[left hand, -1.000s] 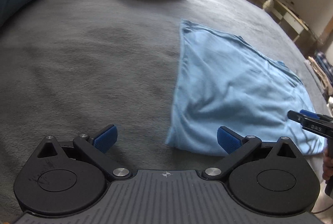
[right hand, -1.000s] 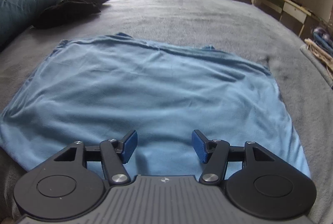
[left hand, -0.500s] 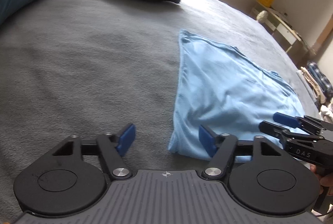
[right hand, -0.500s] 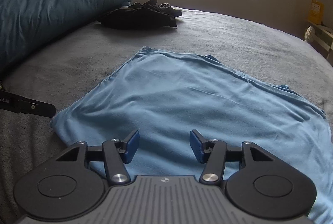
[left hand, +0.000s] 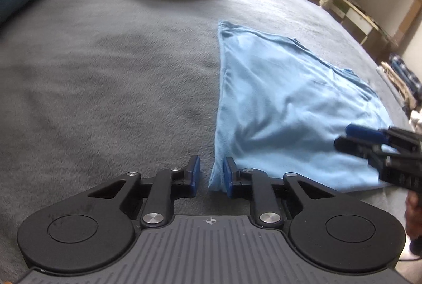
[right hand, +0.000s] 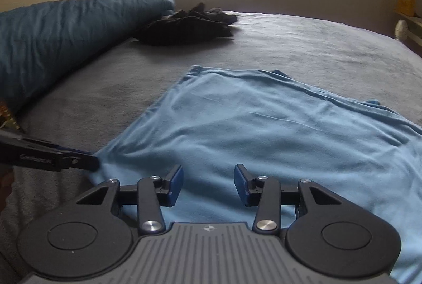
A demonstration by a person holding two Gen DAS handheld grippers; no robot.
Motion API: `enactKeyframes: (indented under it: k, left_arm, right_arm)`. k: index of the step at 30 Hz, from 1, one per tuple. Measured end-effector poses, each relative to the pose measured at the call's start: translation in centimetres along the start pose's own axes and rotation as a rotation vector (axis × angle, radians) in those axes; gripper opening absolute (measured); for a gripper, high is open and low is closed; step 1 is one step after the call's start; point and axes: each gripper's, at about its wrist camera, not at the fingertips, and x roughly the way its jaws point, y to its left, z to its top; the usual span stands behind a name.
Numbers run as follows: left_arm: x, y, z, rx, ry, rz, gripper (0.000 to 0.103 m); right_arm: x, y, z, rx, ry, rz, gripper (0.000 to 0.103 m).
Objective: Fold clothes
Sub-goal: 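Move the right gripper to the shirt corner and close on it, then close the left gripper on the shirt edge while the right gripper holds its corner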
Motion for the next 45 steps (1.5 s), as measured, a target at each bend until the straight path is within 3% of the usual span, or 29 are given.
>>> enactKeyframes:
  k: [2, 6, 10, 14, 17, 18, 22, 23, 33, 36, 45]
  left_arm:
    - [-0.1, 0.5, 0.2, -0.032, 0.005, -0.016, 0.019]
    - [0.0, 0.9, 0.3, -0.054, 0.015, -0.03, 0.019]
    - [0.3, 1.1, 0.0, -0.061, 0.02, -0.034, 0.019]
    - [0.4, 1.7, 0.1, -0.093, 0.023, -0.053, 0.019]
    - [0.1, 2.4, 0.2, -0.134, 0.018, -0.088, 0.019]
    - [-0.2, 2.8, 0.3, -0.157, 0.007, -0.103, 0.019]
    - [-1.0, 3.7, 1.2, -0.218, -0.049, -0.153, 0.025]
    - [-1.1, 3.8, 1.5, -0.235, -0.057, -0.169, 0.027]
    - [2.3, 4.7, 4.6, -0.494, 0.002, -0.378, 0.036]
    - [3.9, 3.9, 5.9, -0.498, 0.024, -0.375, 0.038]
    - [8.4, 3.8, 8.7, -0.583, 0.079, -0.384, 0.044]
  right_arm:
    - [0.3, 2.4, -0.1, -0.111, 0.0, 0.072, 0.045]
    - [1.8, 7.0, -0.7, -0.313, -0.005, 0.128, 0.047]
    - [3.1, 10.3, -1.5, -0.483, -0.014, 0.127, 0.047]
    - [5.1, 12.3, -2.5, -0.642, 0.007, 0.073, 0.047]
    - [5.8, 12.8, -2.7, -0.689, -0.006, 0.05, 0.045]
    - [6.0, 12.7, -2.4, -0.678, -0.008, 0.039, 0.045]
    - [6.3, 11.8, -1.3, -0.571, 0.001, -0.001, 0.01]
    - [6.2, 11.3, -1.0, -0.528, 0.001, -0.007, 0.008]
    - [1.5, 0.5, 3.1, 0.194, -0.134, 0.096, 0.006]
    - [1.0, -0.9, 3.3, 0.262, -0.155, 0.116, 0.006]
    - [0.4, -0.9, 2.5, 0.288, -0.154, 0.145, 0.006]
